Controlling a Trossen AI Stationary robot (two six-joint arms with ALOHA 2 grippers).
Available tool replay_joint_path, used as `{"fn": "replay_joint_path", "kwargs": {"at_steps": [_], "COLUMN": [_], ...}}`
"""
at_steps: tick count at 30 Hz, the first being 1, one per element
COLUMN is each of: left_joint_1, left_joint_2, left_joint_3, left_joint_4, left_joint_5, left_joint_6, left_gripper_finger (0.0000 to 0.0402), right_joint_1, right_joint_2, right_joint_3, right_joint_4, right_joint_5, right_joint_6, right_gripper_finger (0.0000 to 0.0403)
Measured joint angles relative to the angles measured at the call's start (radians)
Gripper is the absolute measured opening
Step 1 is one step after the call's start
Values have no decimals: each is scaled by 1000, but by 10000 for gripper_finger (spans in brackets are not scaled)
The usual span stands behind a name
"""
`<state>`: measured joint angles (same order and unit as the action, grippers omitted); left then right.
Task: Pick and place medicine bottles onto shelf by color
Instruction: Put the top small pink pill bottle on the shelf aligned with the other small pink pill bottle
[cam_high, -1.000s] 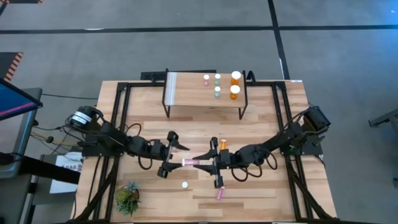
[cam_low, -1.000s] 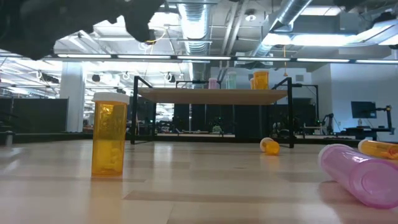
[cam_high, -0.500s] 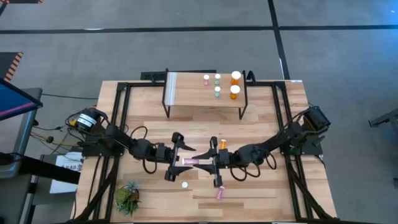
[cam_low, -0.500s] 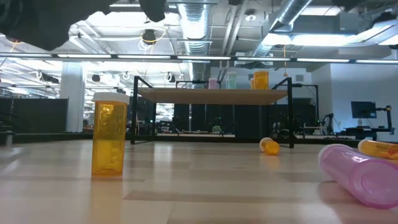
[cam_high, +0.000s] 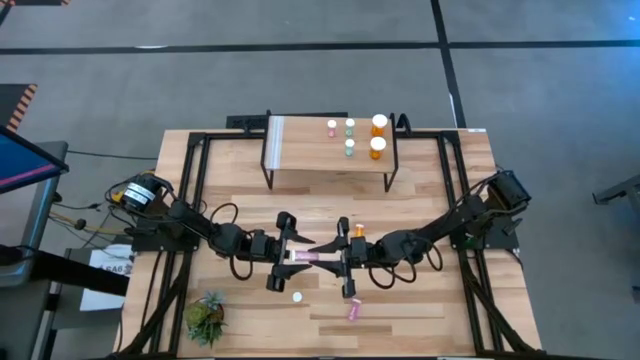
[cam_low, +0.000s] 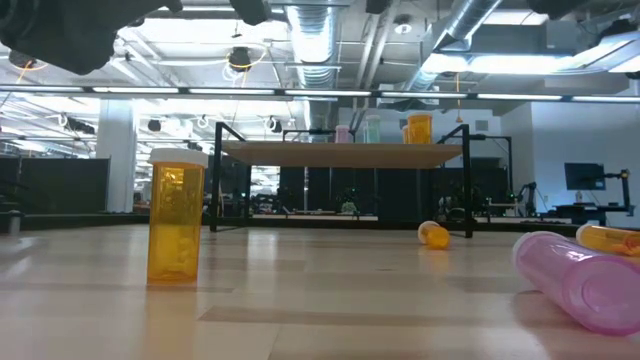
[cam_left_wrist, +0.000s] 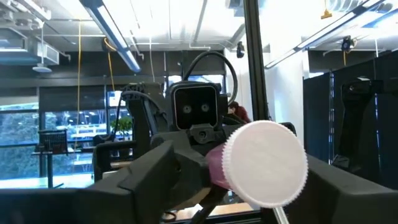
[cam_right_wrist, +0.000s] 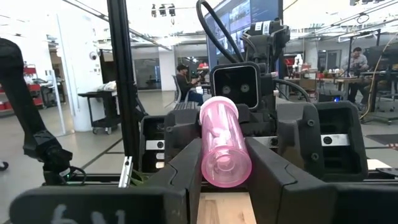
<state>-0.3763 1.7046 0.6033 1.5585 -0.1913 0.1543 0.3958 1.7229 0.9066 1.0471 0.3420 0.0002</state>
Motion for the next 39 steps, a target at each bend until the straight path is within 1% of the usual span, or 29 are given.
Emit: {"fn": "replay_joint_path", "kwargs": {"at_steps": [4, 7, 12, 30, 39], "left_joint_1": [0, 0, -1, -1, -11], "left_joint_2": [0, -1, -2, -2, -2], "left_joint_3": [0, 0, 0, -2, -3], "left_joint_4": [-3, -3, -7, -23, -26], "left_joint_5": [3, 1, 3, 1, -10], "left_joint_6": [0, 0, 1, 3, 16], "left_gripper_finger": [195, 164, 135, 132, 131], "right_joint_1": [0, 0, 1, 3, 3], "right_joint_2": [0, 0, 0, -3, -3], "right_joint_3": [0, 0, 0, 1, 1], "right_joint_4": [1, 5, 7, -40, -50], "right_joint_5": [0, 0, 2, 2, 0], "right_joint_6": [0, -1, -5, -4, 6], "right_gripper_finger": [118, 118, 118, 119, 138]}}
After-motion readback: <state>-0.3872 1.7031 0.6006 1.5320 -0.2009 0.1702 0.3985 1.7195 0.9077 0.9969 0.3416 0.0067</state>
